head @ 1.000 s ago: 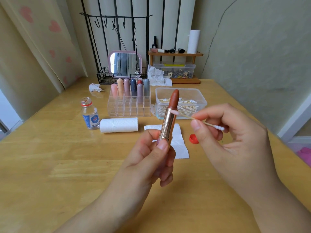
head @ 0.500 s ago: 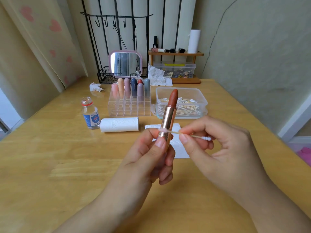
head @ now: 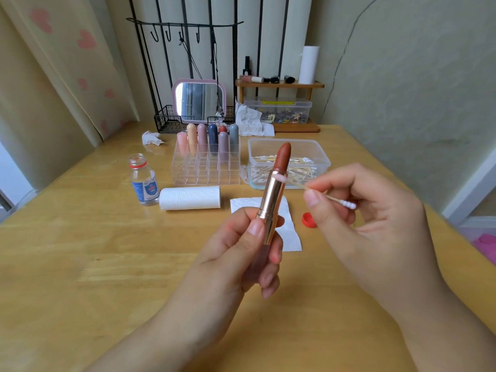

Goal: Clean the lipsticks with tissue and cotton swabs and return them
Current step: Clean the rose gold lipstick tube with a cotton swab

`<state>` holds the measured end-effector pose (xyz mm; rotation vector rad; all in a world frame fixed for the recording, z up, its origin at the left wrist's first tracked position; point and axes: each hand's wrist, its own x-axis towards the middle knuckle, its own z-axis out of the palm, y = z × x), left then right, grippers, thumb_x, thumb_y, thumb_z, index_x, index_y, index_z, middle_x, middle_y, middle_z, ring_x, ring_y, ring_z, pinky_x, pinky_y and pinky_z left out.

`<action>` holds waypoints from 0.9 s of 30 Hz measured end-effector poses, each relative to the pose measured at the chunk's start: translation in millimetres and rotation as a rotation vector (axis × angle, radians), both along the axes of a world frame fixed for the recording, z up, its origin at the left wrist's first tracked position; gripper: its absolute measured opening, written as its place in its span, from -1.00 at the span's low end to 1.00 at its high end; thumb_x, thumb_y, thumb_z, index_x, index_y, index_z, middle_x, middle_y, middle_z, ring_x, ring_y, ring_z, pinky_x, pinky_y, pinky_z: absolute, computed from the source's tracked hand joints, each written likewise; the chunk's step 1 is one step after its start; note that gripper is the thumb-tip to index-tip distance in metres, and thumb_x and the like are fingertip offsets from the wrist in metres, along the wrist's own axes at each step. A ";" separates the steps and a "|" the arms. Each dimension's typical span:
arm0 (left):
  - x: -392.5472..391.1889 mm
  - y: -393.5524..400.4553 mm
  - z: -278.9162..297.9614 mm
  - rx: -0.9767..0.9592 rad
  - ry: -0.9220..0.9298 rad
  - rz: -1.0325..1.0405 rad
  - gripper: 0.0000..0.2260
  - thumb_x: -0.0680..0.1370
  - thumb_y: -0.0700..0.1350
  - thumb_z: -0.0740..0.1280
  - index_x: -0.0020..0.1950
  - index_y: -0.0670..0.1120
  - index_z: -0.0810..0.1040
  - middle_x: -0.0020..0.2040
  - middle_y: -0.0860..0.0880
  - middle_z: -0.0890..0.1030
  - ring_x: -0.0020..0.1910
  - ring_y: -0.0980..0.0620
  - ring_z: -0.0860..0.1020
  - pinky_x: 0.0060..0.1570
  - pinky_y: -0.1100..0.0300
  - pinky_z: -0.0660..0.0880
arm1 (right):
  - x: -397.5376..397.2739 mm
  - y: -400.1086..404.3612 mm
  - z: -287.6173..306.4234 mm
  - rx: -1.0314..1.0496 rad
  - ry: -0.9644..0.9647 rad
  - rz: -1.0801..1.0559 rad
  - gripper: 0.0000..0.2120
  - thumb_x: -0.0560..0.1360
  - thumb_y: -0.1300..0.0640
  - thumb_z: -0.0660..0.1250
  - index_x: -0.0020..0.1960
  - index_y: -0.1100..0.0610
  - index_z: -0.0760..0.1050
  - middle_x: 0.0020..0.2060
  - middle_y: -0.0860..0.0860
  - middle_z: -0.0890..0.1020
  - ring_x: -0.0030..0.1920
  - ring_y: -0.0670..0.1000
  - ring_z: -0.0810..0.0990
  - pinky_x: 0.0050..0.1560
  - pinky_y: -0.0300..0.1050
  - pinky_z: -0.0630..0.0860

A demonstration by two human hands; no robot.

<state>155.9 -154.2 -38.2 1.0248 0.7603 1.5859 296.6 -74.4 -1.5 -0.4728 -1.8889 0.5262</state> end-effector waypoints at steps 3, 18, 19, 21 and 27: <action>-0.7 0.5 0.9 -0.010 -0.005 0.010 -0.76 0.43 0.03 0.29 -0.03 -0.08 0.61 -0.33 -0.04 0.47 -0.48 0.06 0.34 -0.43 0.24 0.39 | -0.3 -0.5 -4.1 0.029 -0.059 0.007 -0.90 0.45 0.09 0.32 -0.20 0.10 0.55 -0.47 -0.01 0.39 -0.42 -0.03 0.38 -0.39 -0.23 0.33; 1.2 1.7 -0.3 -0.030 0.029 0.015 -0.74 0.50 -0.04 0.19 -0.06 -0.13 0.62 -0.32 -0.08 0.49 -0.46 0.02 0.38 -0.43 0.20 0.41 | -0.7 2.2 0.0 -0.043 0.011 0.003 -0.93 0.47 0.06 0.31 -0.19 0.01 0.52 -0.46 0.05 0.44 -0.39 0.17 0.55 -0.40 -0.22 0.37; 1.2 1.6 -0.3 -0.031 0.024 0.015 -0.74 0.50 -0.04 0.18 -0.06 -0.13 0.62 -0.33 -0.07 0.48 -0.46 0.03 0.36 -0.44 0.21 0.40 | -0.6 2.5 -0.2 -0.040 0.005 0.003 -0.93 0.47 0.06 0.31 -0.18 0.01 0.51 -0.46 0.05 0.44 -0.39 0.16 0.55 -0.39 -0.22 0.38; 0.8 1.8 -0.3 -0.032 0.004 0.015 -0.73 0.50 -0.04 0.18 -0.05 -0.12 0.63 -0.34 -0.06 0.46 -0.47 0.05 0.34 -0.46 0.22 0.38 | 0.0 2.8 -0.9 -0.029 -0.010 0.006 -0.93 0.47 0.06 0.31 -0.18 0.03 0.51 -0.47 0.04 0.43 -0.40 0.12 0.54 -0.39 -0.19 0.39; -1.9 3.3 0.3 -0.028 -0.097 -0.044 -0.74 0.50 -0.04 0.20 -0.05 -0.12 0.64 -0.38 -0.05 0.45 -0.51 0.08 0.31 -0.49 0.26 0.35 | -1.2 -0.9 -7.7 -0.035 -0.113 0.062 -0.91 0.41 0.07 0.32 -0.24 0.05 0.54 -0.45 -0.01 0.36 -0.44 -0.09 0.33 -0.40 -0.35 0.28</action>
